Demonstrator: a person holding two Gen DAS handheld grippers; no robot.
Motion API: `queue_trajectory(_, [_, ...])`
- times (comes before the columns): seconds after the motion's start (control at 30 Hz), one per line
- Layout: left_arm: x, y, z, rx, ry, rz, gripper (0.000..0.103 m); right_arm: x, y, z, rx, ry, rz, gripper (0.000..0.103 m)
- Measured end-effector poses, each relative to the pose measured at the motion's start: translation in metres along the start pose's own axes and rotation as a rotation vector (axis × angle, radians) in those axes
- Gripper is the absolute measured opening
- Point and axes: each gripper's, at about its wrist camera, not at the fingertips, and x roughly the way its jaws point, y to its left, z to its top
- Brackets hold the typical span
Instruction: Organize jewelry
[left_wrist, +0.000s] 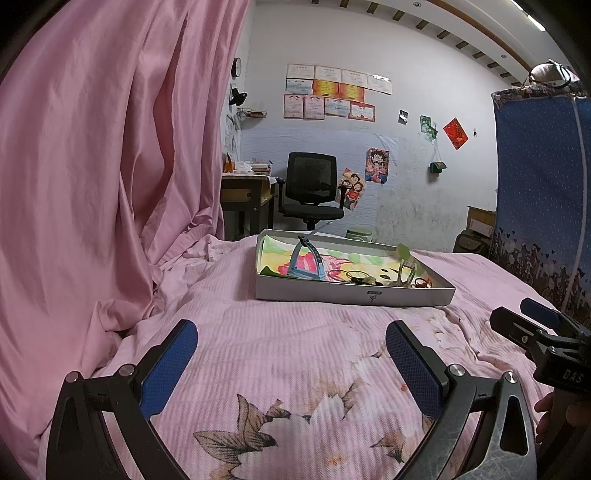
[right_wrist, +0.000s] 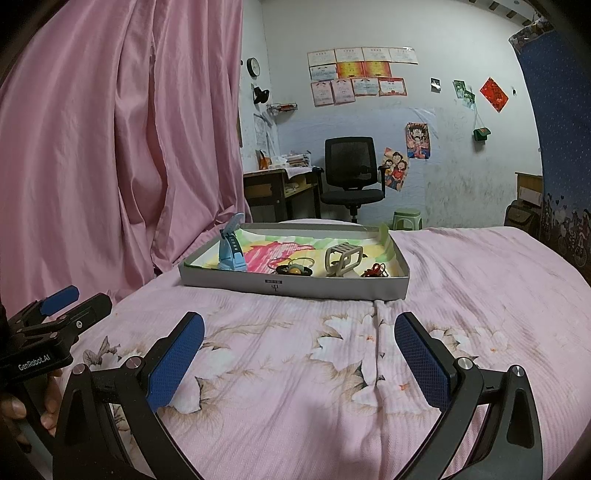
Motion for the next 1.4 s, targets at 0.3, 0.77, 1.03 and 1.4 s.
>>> queue_trajectory(0.3, [-0.0001, -0.0009, 0.0001, 0.000, -0.001, 0.000, 0.103, -0.0001, 0.0001, 0.0008, 0.000, 0.001, 0.000, 0.102])
queue_trajectory(0.77, [0.0000, -0.0005, 0.0004, 0.003, -0.001, 0.001, 0.103, -0.0002, 0.0000, 0.0021, 0.000, 0.002, 0.000, 0.102])
queue_trajectory(1.03, [-0.0002, -0.0011, 0.0002, 0.001, 0.000, 0.001, 0.103, -0.0005, 0.0003, 0.0026, 0.000, 0.003, 0.000, 0.102])
queue_trajectory(1.4, [-0.0001, -0.0012, 0.0002, 0.003, 0.000, 0.001, 0.103, -0.0004, 0.0001, 0.0034, 0.000, 0.004, -0.001, 0.102])
